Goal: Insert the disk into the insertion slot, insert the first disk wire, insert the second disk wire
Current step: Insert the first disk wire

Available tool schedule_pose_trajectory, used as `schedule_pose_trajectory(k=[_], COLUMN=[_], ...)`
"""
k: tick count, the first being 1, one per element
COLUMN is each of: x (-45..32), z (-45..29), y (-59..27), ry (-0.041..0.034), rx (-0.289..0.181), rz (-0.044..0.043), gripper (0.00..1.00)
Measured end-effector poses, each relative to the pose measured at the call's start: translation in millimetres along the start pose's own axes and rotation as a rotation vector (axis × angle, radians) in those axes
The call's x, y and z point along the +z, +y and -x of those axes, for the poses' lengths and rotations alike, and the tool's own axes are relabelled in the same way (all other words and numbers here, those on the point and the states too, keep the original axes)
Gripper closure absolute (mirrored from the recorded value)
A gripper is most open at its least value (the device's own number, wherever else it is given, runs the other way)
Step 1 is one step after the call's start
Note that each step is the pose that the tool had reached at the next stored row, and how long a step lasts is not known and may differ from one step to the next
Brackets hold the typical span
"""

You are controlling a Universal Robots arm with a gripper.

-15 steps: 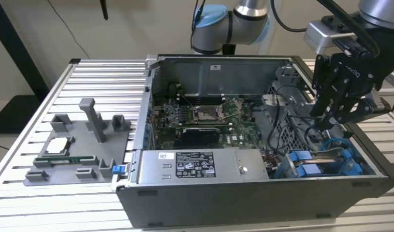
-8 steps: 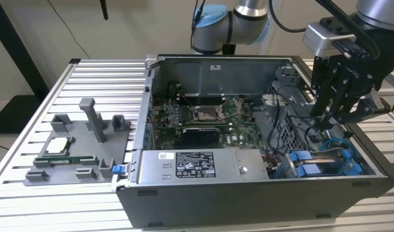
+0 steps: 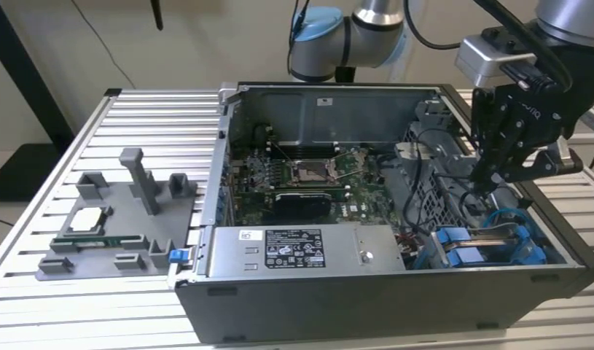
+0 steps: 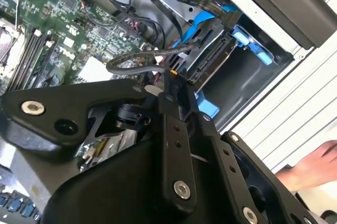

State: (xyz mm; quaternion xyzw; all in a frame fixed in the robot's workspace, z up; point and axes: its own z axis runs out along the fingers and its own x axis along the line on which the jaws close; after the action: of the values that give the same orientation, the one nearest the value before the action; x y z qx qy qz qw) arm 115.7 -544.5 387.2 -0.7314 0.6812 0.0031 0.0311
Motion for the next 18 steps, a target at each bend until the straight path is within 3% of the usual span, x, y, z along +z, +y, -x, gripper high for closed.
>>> schedule_pose_trajectory(k=[10,18], x=[0.0,0.0], z=[-0.8,-0.8], y=[0.1,-0.4], ry=[-0.0019,-0.0037], rx=[-0.037,-0.042], rz=[-0.0006,-0.0015], gripper=[1.0,1.0])
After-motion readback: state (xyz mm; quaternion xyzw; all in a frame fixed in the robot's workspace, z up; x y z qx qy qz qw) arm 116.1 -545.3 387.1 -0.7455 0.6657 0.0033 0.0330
